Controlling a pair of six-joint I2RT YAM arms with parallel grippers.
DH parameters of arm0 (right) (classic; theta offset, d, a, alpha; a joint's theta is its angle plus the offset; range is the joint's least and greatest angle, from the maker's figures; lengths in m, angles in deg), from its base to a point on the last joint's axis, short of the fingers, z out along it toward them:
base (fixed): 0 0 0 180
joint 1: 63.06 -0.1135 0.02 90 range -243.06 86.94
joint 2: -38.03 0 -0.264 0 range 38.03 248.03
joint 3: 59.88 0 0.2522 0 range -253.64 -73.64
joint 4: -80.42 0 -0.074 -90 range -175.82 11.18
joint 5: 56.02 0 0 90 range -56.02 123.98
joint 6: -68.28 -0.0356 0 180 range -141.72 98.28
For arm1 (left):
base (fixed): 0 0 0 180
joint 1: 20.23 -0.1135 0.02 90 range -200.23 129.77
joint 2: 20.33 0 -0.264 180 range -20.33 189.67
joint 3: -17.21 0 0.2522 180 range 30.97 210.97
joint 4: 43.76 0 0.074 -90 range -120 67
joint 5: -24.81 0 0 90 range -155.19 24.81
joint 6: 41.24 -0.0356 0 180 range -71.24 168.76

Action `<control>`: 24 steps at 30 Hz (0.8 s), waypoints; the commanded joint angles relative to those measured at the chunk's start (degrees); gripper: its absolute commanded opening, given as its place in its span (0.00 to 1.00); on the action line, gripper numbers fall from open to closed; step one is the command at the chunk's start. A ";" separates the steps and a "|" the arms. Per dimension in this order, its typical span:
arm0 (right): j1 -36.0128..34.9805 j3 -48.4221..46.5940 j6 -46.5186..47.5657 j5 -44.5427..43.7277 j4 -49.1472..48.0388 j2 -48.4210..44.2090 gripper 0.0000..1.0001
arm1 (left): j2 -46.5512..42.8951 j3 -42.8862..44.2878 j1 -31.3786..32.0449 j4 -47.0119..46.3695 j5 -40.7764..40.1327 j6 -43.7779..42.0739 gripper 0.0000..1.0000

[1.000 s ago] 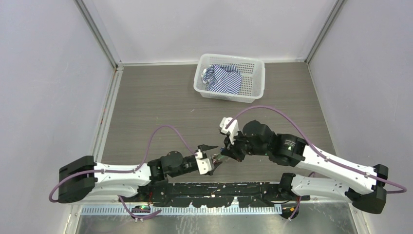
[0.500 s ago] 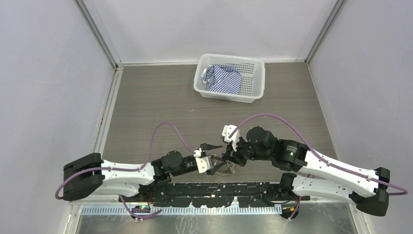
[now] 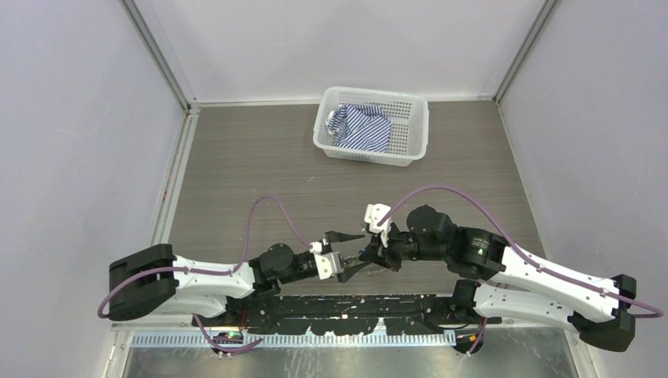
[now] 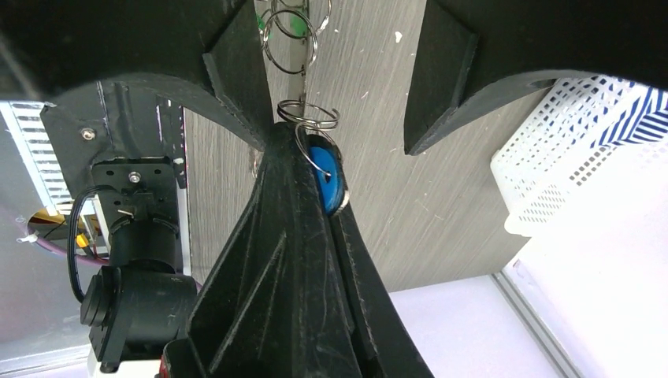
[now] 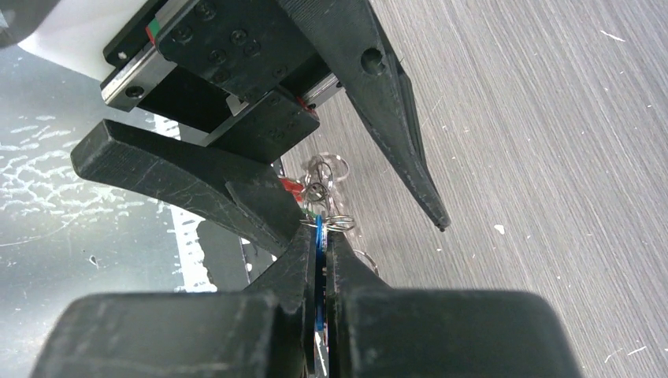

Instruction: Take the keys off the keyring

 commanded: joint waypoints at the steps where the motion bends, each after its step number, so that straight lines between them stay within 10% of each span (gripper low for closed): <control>1: -0.68 -3.15 -0.37 1.28 -3.34 -1.79 0.01 | 0.12 0.66 -0.20 -5.20 1.28 1.02 0.61; 24: -1.82 -5.57 -3.31 -2.41 -2.22 -2.89 0.01 | -0.58 0.73 0.86 -6.41 3.94 2.51 0.40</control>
